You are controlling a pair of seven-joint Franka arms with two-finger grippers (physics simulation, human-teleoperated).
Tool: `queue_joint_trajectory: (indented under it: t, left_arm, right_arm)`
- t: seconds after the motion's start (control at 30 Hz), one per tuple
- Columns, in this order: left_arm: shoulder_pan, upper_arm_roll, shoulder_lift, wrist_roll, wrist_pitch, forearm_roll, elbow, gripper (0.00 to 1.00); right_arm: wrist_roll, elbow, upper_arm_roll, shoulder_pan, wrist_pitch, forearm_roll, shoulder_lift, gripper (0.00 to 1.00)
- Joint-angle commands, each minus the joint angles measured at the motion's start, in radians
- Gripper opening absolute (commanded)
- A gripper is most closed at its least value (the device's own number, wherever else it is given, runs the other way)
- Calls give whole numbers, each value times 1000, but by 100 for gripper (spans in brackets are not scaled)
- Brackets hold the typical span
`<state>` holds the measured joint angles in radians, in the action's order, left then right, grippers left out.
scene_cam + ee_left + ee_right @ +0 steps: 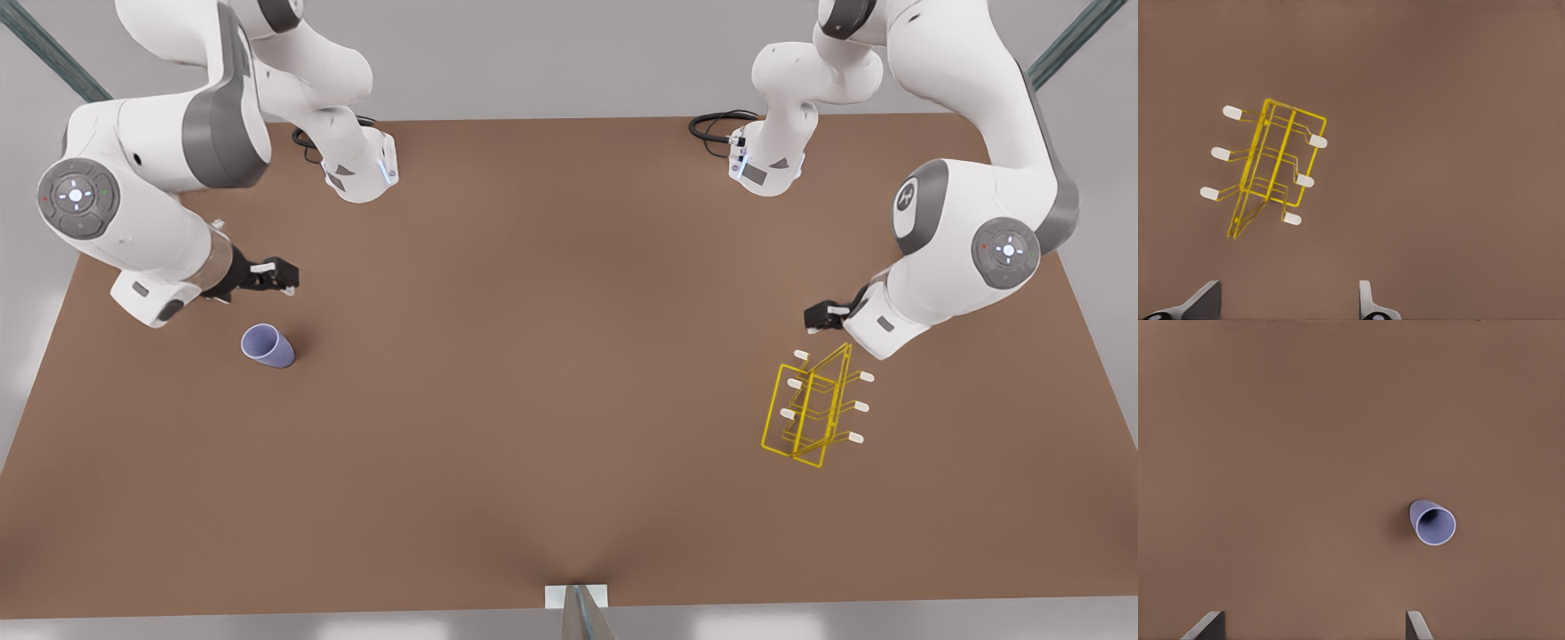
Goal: Place the cup on the cup holder
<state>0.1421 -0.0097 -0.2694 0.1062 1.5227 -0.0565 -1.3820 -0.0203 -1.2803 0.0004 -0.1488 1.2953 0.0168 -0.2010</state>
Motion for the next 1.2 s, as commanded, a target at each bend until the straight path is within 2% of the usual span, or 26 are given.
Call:
queue_joint_trajectory:
  t: [0.0,0.03,0.1,0.13,0.17,0.2,0.27,0.3,0.57,0.6,0.67,0.9,1.17]
  left_arm:
    - [1,-1,1,73,54,6,0,100]
    - [1,-1,1,73,54,6,0,100]
    - [1,-1,1,81,54,6,1,100]
    - [2,-1,1,75,53,6,1,100]
    - [1,0,2,75,51,6,6,100]
    - [1,0,4,78,47,4,18,100]
    - [-13,4,1,78,48,0,18,100]
    - [-44,2,-1,75,48,0,18,100]
    - [-38,0,-5,40,21,6,17,100]
    - [-39,0,-7,40,19,6,17,100]
    - [-41,0,-7,40,16,6,15,100]
    - [-42,0,-7,40,16,6,14,100]
    - [-41,0,-7,40,-9,6,11,100]
  right_arm:
    - [-18,1,1,0,22,-3,2,100]
    - [-17,-1,1,-1,22,5,-5,100]
    - [-64,-14,1,-5,77,-5,-165,100]
    - [-64,-28,1,-6,136,-3,-219,100]
    - [-46,-141,1,5,296,-3,-227,100]
    - [5,-237,1,43,403,-4,-221,100]
    - [42,-263,-10,58,456,-11,-221,100]
    - [94,-333,-10,66,525,-11,-216,100]
    - [450,-445,-108,123,561,3,-143,100]
    - [467,-458,-115,123,561,3,-138,100]
    - [474,-594,-123,123,627,5,-41,100]
    - [485,-795,-125,123,820,5,2,100]
    - [487,-896,-160,123,981,26,-5,100]
